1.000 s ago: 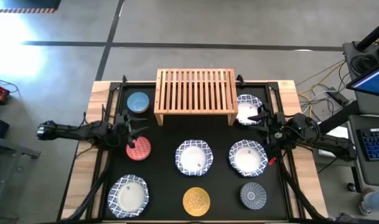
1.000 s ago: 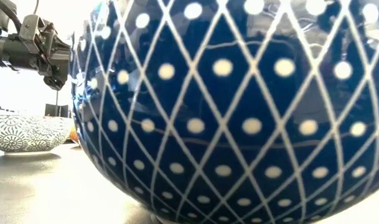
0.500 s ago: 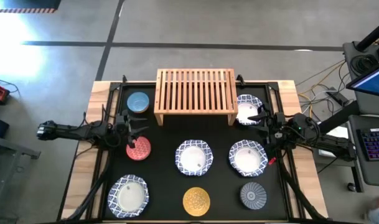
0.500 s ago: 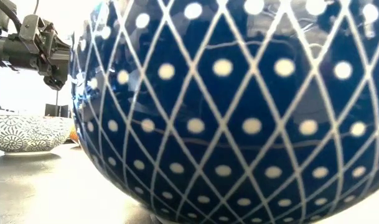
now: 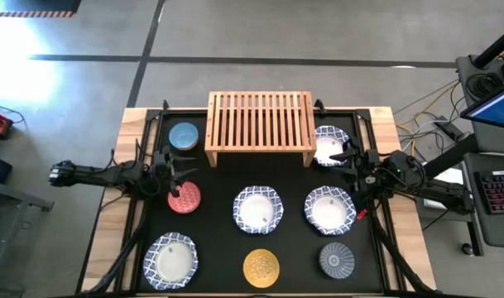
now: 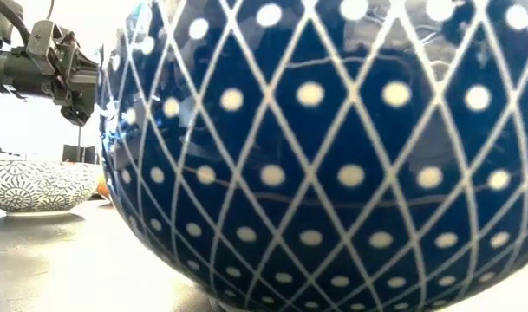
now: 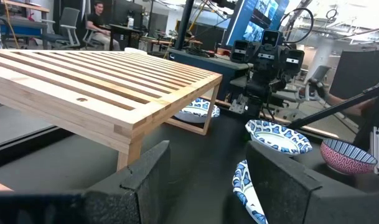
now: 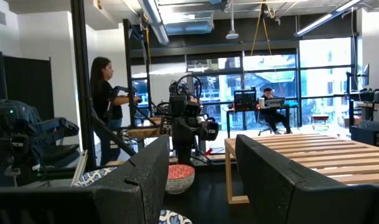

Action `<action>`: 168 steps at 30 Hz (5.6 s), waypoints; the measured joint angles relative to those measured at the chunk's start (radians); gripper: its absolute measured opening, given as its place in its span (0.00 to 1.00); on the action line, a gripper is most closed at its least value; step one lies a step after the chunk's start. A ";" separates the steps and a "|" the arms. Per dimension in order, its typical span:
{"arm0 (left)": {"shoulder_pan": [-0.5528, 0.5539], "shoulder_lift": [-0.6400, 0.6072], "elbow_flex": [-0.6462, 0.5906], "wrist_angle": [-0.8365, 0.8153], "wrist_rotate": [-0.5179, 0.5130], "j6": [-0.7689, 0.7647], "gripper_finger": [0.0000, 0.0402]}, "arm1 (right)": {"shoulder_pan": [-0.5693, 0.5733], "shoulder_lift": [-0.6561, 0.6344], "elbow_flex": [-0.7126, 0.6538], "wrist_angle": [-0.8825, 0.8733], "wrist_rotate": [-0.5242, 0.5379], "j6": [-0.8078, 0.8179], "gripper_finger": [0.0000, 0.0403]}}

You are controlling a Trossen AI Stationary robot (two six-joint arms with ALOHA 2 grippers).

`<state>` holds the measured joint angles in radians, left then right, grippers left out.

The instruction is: Place and stack bowls onto a shelf

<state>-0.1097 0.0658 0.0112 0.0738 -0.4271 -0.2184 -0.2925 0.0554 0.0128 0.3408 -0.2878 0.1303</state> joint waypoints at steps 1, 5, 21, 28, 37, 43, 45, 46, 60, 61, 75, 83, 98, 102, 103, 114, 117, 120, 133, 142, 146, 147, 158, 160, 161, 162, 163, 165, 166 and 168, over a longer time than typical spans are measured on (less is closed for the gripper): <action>0.000 0.000 0.000 0.000 0.000 0.000 0.48 | 0.000 0.000 0.000 0.000 0.000 0.000 0.43; 0.000 0.000 0.000 0.000 0.000 0.000 0.48 | 0.000 0.000 0.000 0.000 0.000 0.000 0.43; 0.000 0.000 0.000 0.000 0.000 0.000 0.48 | 0.000 0.000 0.000 0.000 0.000 0.000 0.43; 0.000 0.000 0.000 0.000 0.000 0.000 0.48 | 0.000 0.000 0.000 0.000 0.000 0.000 0.43; 0.000 0.000 0.000 0.000 0.000 0.000 0.48 | 0.000 0.000 0.000 0.000 0.000 0.000 0.43; 0.000 0.000 0.000 0.000 0.000 0.000 0.48 | 0.000 0.000 0.000 0.000 0.000 0.000 0.43; 0.000 0.000 0.000 0.000 0.000 0.000 0.48 | 0.000 0.000 0.000 0.000 0.000 0.000 0.43; 0.000 0.000 0.000 0.000 0.000 0.000 0.48 | 0.000 0.000 0.000 0.000 0.000 0.000 0.43; 0.000 0.000 0.000 0.000 0.000 0.000 0.48 | 0.000 0.000 0.000 0.000 0.000 0.000 0.43; 0.000 0.000 0.000 0.000 0.000 0.000 0.48 | 0.000 0.000 0.000 0.000 0.000 0.000 0.43; 0.000 0.000 0.000 0.000 0.000 0.000 0.48 | 0.000 0.000 0.000 0.000 0.000 0.000 0.43; 0.000 0.000 0.000 0.000 0.000 0.000 0.48 | 0.000 0.000 0.000 0.000 0.000 0.000 0.43; 0.000 0.000 0.000 0.000 0.000 0.000 0.48 | 0.000 0.000 0.000 0.000 0.000 0.000 0.43; 0.000 0.000 0.000 0.000 0.000 0.000 0.48 | 0.000 0.000 0.000 0.000 0.000 0.000 0.43; 0.000 0.000 0.000 0.000 0.000 0.000 0.48 | 0.000 0.000 0.000 0.000 0.000 0.000 0.43; 0.000 0.000 0.000 0.000 0.000 0.000 0.48 | 0.000 0.000 0.000 0.009 0.000 0.000 0.43; 0.000 0.000 0.000 0.000 0.000 0.000 0.48 | 0.000 0.000 0.000 0.009 0.000 0.000 0.43; 0.000 0.000 0.000 0.000 0.000 0.000 0.48 | 0.000 0.000 0.000 0.009 0.000 0.052 0.43; 0.000 0.000 0.000 0.000 0.000 0.000 0.48 | -0.001 0.002 0.000 0.006 0.079 0.315 0.43; 0.000 0.000 0.000 0.000 0.000 0.000 0.48 | -0.001 0.009 0.001 0.018 0.187 0.373 0.43; 0.000 0.000 0.000 0.000 0.000 0.000 0.48 | -0.002 0.036 0.045 -0.017 0.190 0.396 0.43; 0.000 0.000 0.000 0.000 0.000 0.000 0.48 | -0.002 0.045 0.070 -0.044 0.199 0.391 0.43; 0.000 0.000 0.000 0.000 0.000 0.000 0.48 | -0.003 0.262 0.465 -0.801 0.488 0.346 0.43; 0.000 0.000 0.000 0.000 0.000 0.000 0.48 | -0.002 0.314 0.529 -0.913 0.545 0.379 0.43; 0.000 0.000 0.000 0.000 0.000 0.000 0.48 | -0.002 0.342 0.556 -0.965 0.576 0.393 0.43; 0.000 0.000 0.000 0.000 0.000 0.000 0.48 | -0.003 0.368 0.581 -1.012 0.601 0.402 0.43; 0.000 0.000 0.000 0.000 0.000 0.000 0.48 | -0.003 0.397 0.605 -1.052 0.615 0.413 0.43; 0.000 0.000 0.000 0.000 0.000 0.000 0.48 | -0.003 0.446 0.651 -1.108 0.629 0.444 0.43; 0.000 0.000 0.000 0.000 0.000 0.000 0.48 | -0.003 0.473 0.673 -1.133 0.628 0.456 0.43; 0.000 0.000 0.000 0.000 0.000 0.000 0.48 | -0.003 0.523 0.719 -1.190 0.629 0.482 0.43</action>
<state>-0.1093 0.0662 0.0113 0.0738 -0.4271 -0.2184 -0.2951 0.5780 0.7319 -0.8491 0.3408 0.6126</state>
